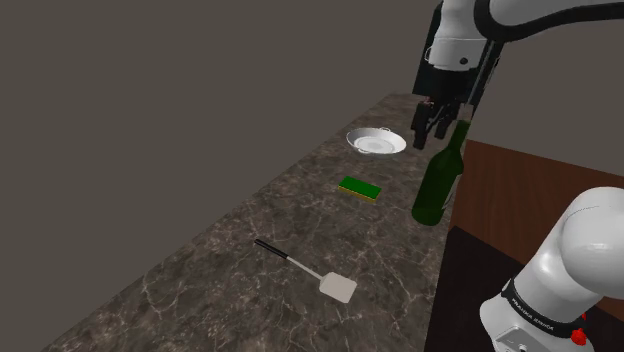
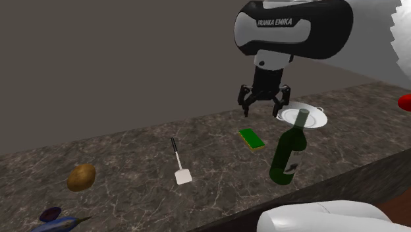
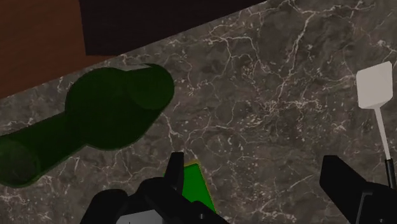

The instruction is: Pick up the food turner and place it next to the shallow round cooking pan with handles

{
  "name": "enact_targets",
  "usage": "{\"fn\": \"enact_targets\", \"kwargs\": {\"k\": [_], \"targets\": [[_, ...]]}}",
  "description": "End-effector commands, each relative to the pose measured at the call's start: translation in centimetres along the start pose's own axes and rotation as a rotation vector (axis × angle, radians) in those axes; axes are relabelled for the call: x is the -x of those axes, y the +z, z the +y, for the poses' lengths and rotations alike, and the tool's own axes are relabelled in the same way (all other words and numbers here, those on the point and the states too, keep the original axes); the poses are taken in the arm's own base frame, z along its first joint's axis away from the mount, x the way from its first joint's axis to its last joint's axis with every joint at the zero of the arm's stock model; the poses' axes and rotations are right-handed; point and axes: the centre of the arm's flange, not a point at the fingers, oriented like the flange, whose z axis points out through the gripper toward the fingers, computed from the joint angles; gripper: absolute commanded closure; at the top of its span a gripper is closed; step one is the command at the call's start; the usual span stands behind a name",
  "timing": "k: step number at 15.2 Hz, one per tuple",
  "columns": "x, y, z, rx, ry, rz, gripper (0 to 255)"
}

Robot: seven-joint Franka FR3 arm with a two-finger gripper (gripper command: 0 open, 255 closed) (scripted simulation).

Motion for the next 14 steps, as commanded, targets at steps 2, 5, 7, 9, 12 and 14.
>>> {"fn": "enact_targets", "kwargs": {"k": [2,5,7,9,12,14], "targets": [[-1.1,2.7,-3.0,-0.001,-0.033,0.012,0],[-2.1,5.0,-5.9,-0.001,-0.066,0.023,0],[-2.8,6.6,-7.9,-0.001,-0.088,0.031,0],[-3.4,8.2,-9.9,-0.001,-0.11,0.038,0],[-4.2,10.5,-12.9,-0.001,-0.143,0.049,0],[-4.7,12.1,-14.9,-0.001,-0.166,0.056,0]]}}
